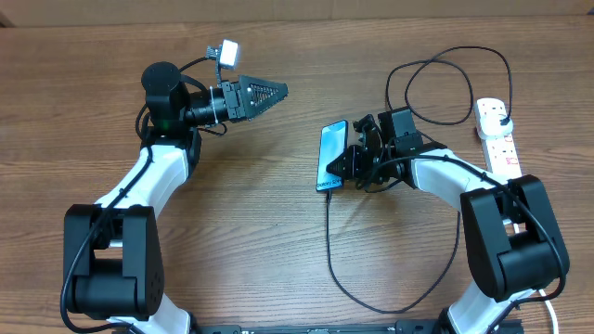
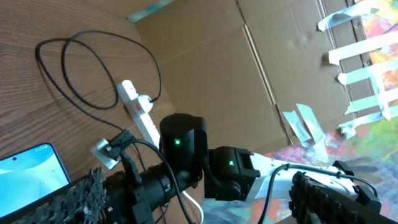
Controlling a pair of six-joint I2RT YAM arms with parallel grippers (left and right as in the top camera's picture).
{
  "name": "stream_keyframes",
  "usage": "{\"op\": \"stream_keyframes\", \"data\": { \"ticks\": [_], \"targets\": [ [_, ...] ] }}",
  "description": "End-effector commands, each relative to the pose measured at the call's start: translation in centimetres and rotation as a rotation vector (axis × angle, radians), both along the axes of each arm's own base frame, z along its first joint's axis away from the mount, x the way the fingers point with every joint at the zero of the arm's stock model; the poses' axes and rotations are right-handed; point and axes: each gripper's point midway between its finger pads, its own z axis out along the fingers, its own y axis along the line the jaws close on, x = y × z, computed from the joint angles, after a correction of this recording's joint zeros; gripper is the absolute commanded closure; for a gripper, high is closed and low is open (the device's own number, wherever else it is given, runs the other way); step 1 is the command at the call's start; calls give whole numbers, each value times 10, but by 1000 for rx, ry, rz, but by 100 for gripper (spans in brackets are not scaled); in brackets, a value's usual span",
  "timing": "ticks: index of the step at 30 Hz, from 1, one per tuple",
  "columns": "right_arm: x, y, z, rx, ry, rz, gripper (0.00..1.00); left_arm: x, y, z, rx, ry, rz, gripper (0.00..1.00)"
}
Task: Plug charger to phone and switch on socket
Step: 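Lower the phone onto the table with the right gripper, then release the phone and move the right gripper toward the power strip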
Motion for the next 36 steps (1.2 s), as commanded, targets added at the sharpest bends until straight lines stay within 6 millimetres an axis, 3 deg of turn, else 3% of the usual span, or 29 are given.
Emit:
{"op": "stream_keyframes", "data": {
  "ticks": [1,4,7,14,20,31,36],
  "targets": [
    [4,-1,0,-6,3,-25,83,-6,-3,12,3,-57,-21,0],
    [5,-3,-1,-17,8,-41,80,-6,-3,12,3,-57,-21,1],
    [8,-8,-5,-45,29,-91,70,-6,-3,12,3,-57,-21,0],
    [12,-20,-13,-103,69,-187,65,-6,-3,12,3,-57,-21,0],
    [15,-33,-15,-183,114,-264,53,-6,-3,12,3,-57,-21,1],
    [23,-64,4,-415,125,-275,48,-6,-3,12,3,-57,-21,1],
    [18,-69,35,-464,128,-172,47,-6,-3,12,3,-57,-21,0]
  ]
}}
